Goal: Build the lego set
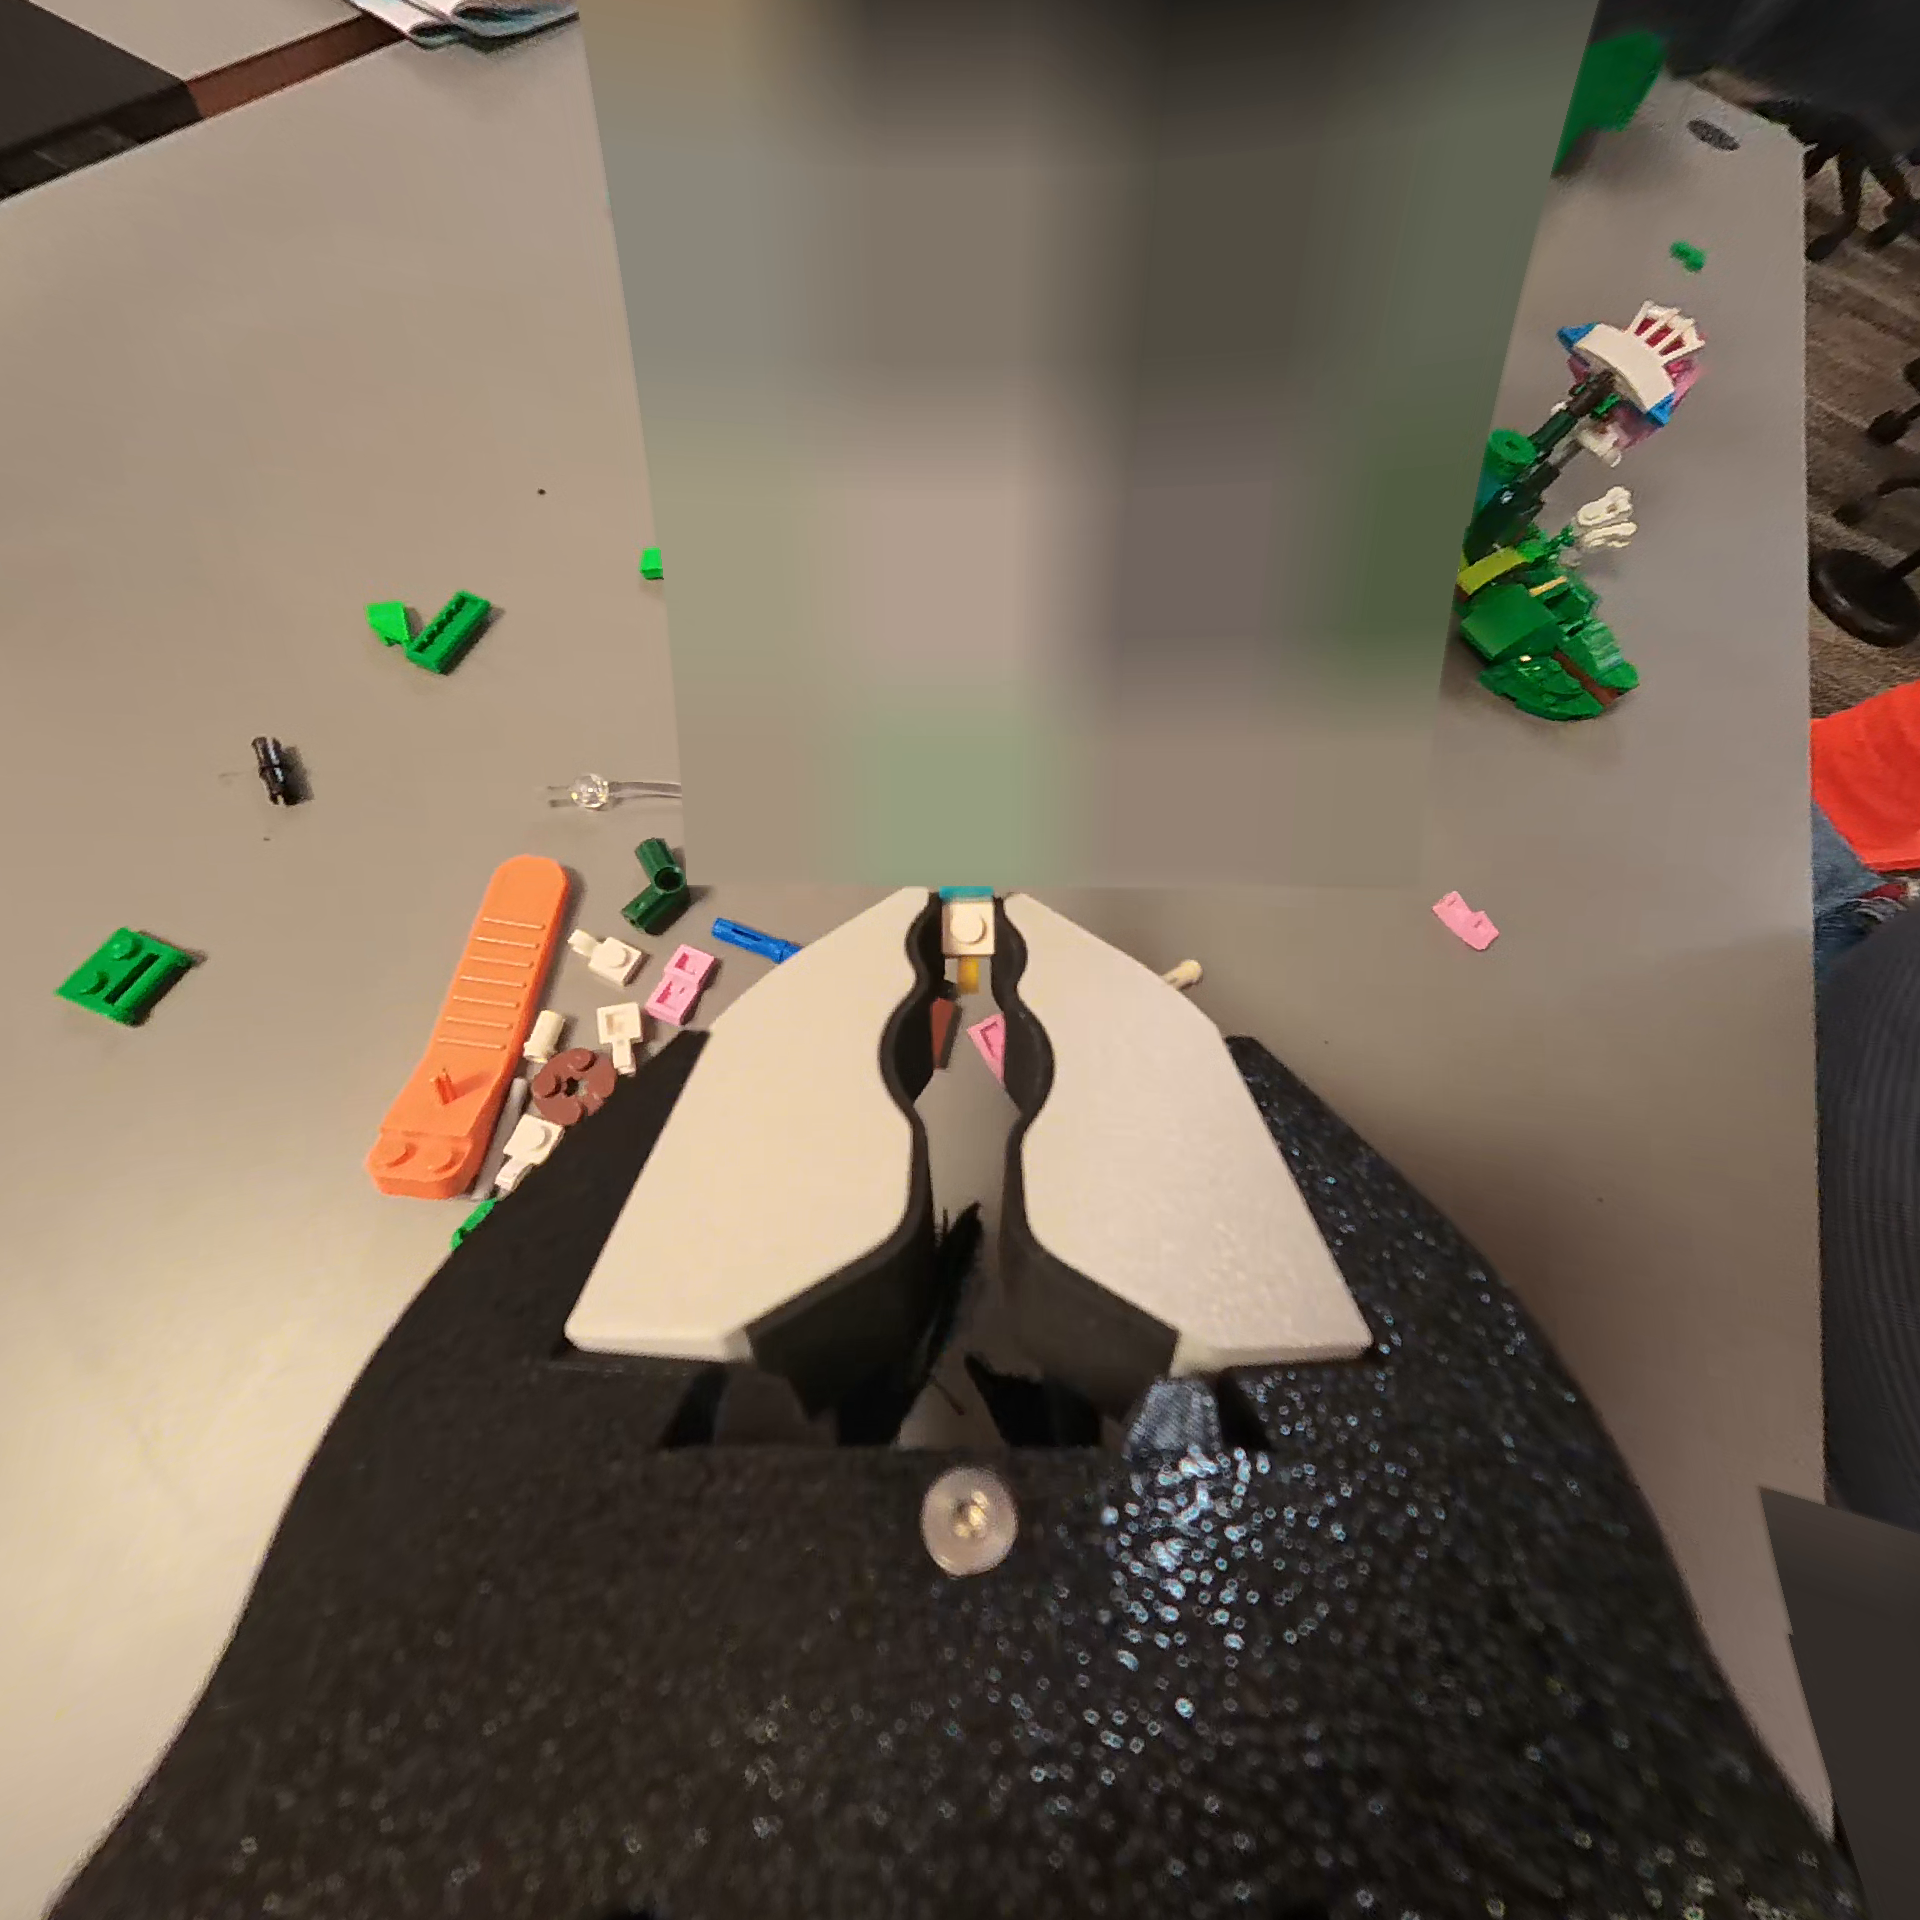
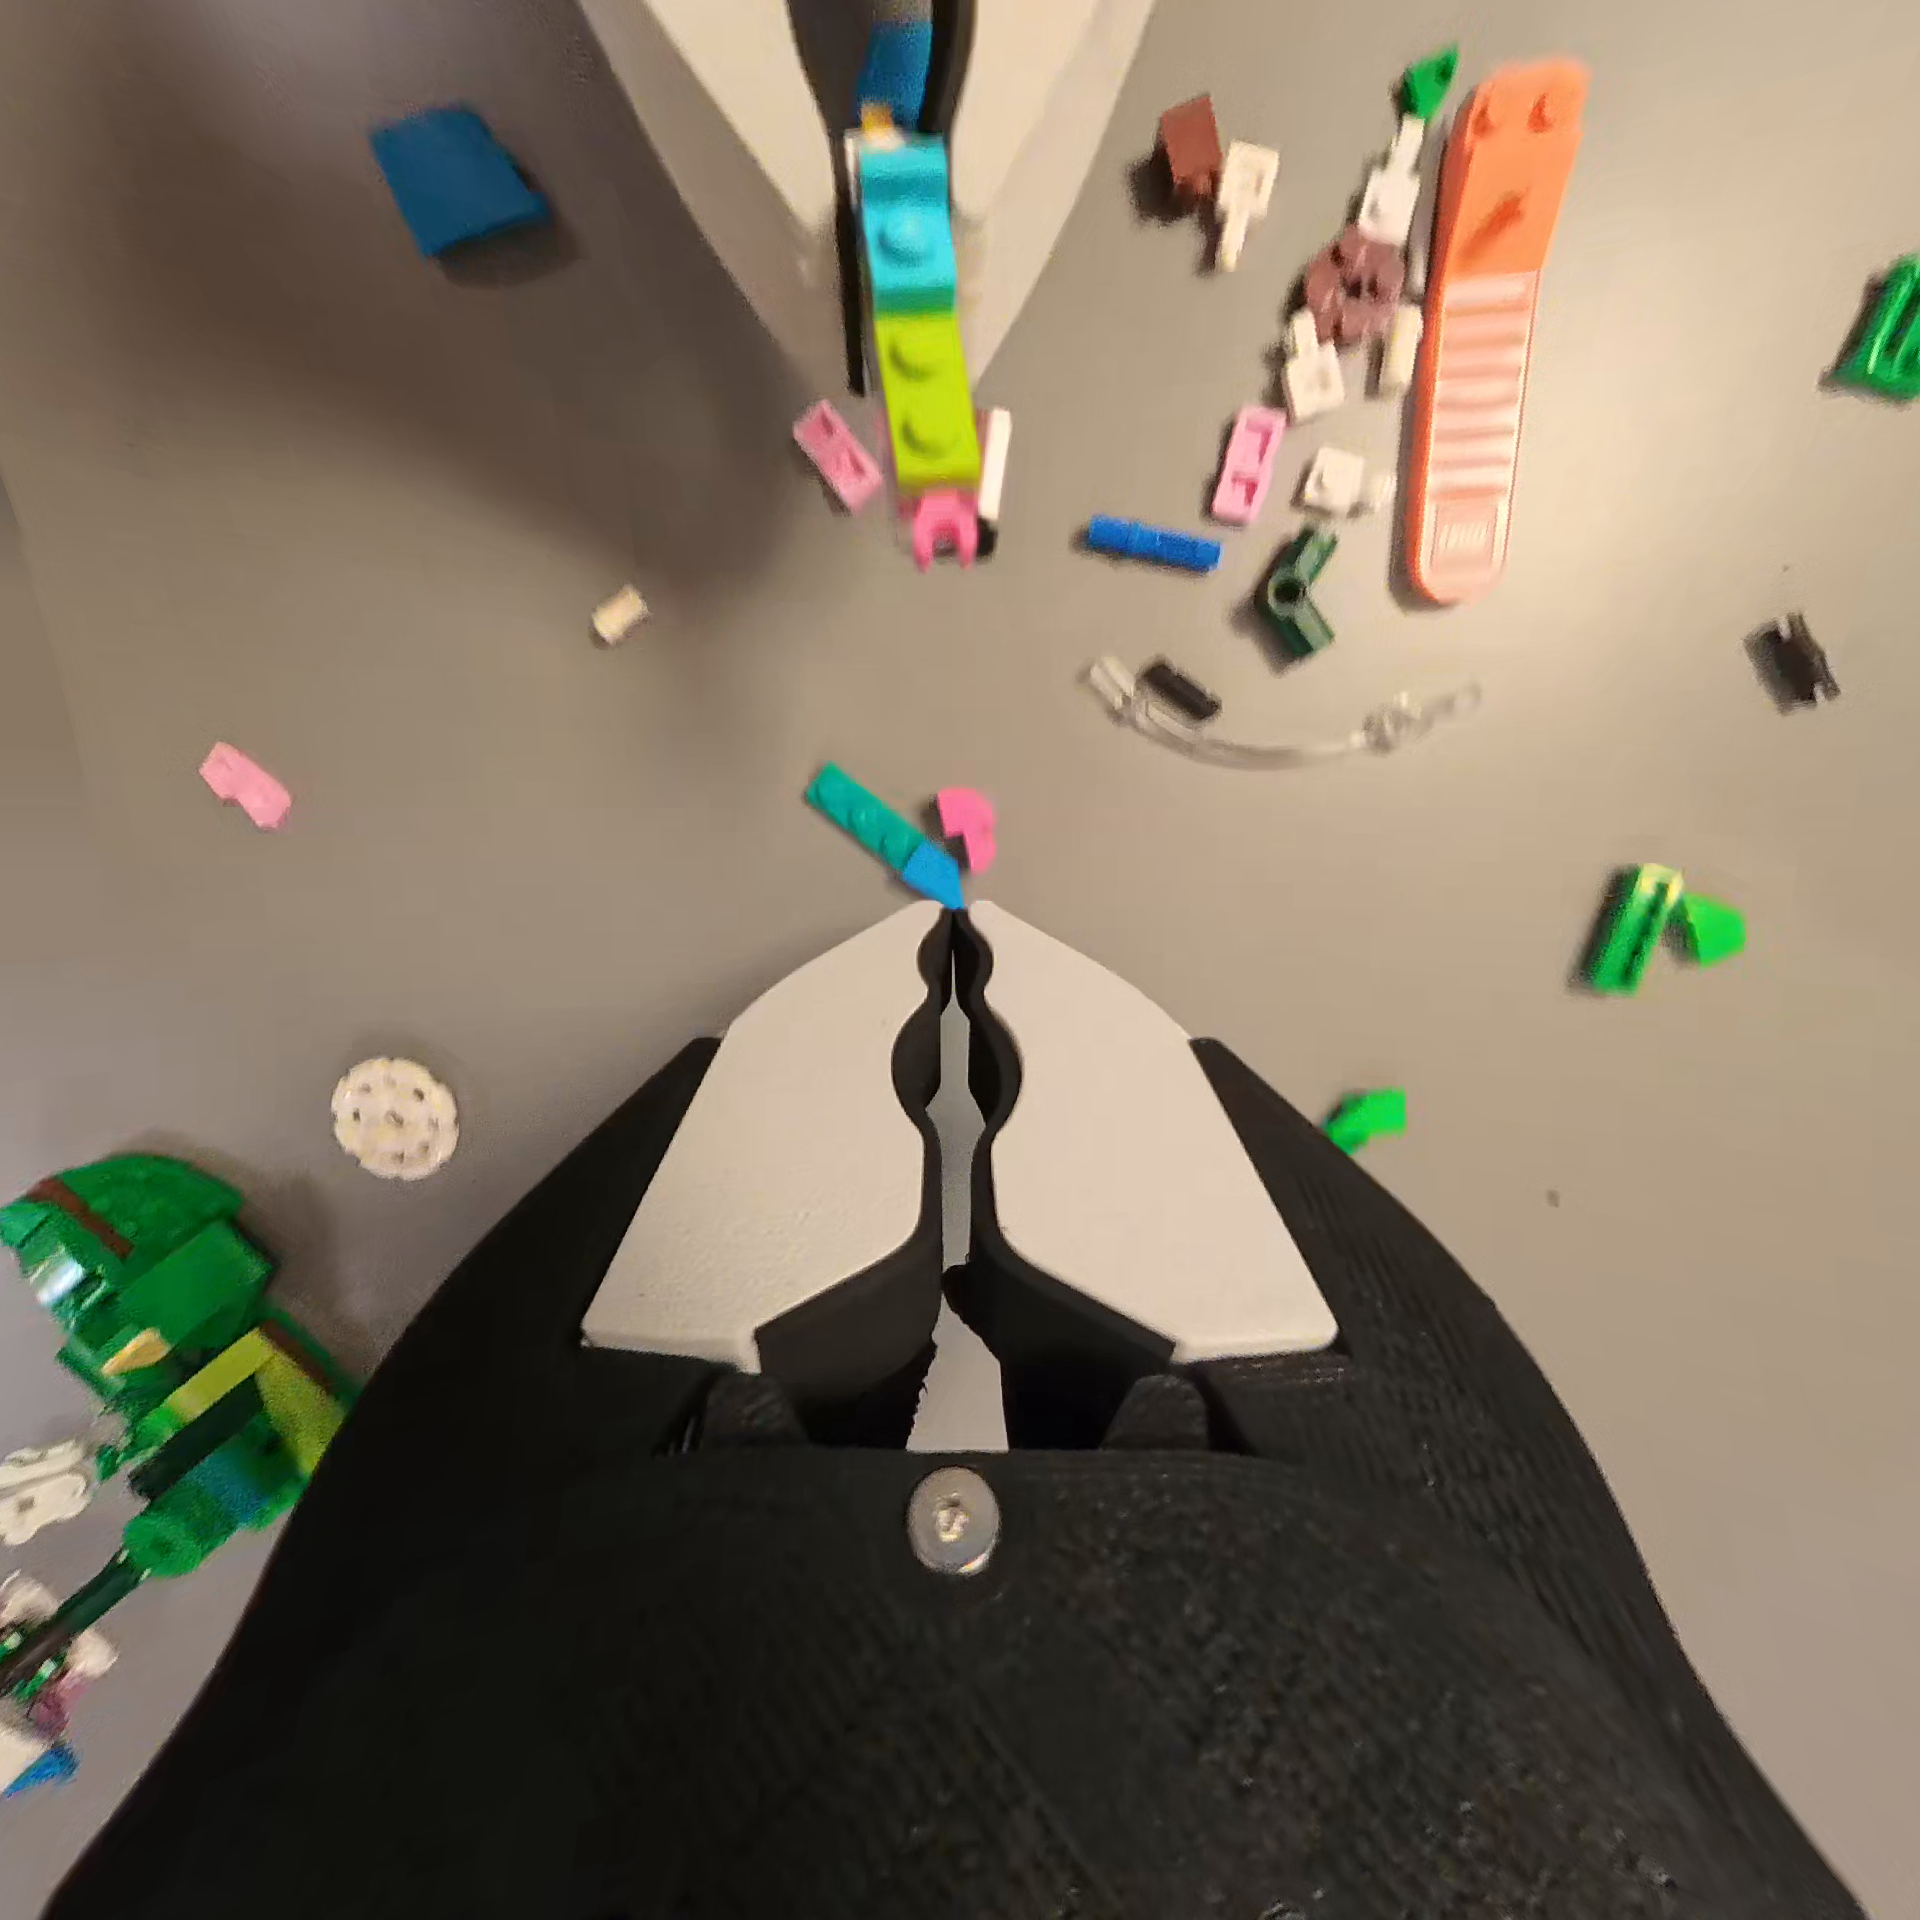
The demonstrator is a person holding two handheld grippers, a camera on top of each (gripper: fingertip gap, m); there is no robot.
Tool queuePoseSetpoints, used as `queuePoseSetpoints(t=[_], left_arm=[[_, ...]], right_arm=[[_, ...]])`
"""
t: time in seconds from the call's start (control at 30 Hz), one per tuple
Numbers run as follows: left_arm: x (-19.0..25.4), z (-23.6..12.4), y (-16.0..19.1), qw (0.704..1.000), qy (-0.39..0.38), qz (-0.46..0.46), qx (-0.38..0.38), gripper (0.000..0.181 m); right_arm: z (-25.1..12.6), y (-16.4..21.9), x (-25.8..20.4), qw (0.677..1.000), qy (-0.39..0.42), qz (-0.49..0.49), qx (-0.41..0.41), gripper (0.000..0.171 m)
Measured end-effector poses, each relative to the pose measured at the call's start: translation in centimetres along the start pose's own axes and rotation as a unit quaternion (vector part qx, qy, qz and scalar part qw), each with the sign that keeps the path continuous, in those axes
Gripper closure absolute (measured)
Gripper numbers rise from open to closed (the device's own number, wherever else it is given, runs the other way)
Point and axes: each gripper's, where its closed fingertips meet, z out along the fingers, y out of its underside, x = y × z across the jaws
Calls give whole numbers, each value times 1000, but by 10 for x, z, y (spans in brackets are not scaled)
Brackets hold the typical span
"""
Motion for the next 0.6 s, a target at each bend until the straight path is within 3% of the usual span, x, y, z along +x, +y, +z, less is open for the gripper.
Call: queuePoseSetpoints(t=[0.13,0.2,0.3,0.47,0.6], left_arm=[[3,2,1,1000,4,3,-4,173],[5,4,2,1000,8,6,-8,173],[6,7,3,1000,9,10,-15,173],[4,9,5,1000,5,6,-18,173],[2,10,7,1000,4,3,-20,173]], right_arm=[[-11,45,-3,993,38,30,-103,171],[-11,56,-6,993,44,39,-104,171],[-15,49,-6,996,73,18,-55,171],[-8,-4,-5,991,86,11,99,164],[9,-17,-2,992,45,32,116,153]])
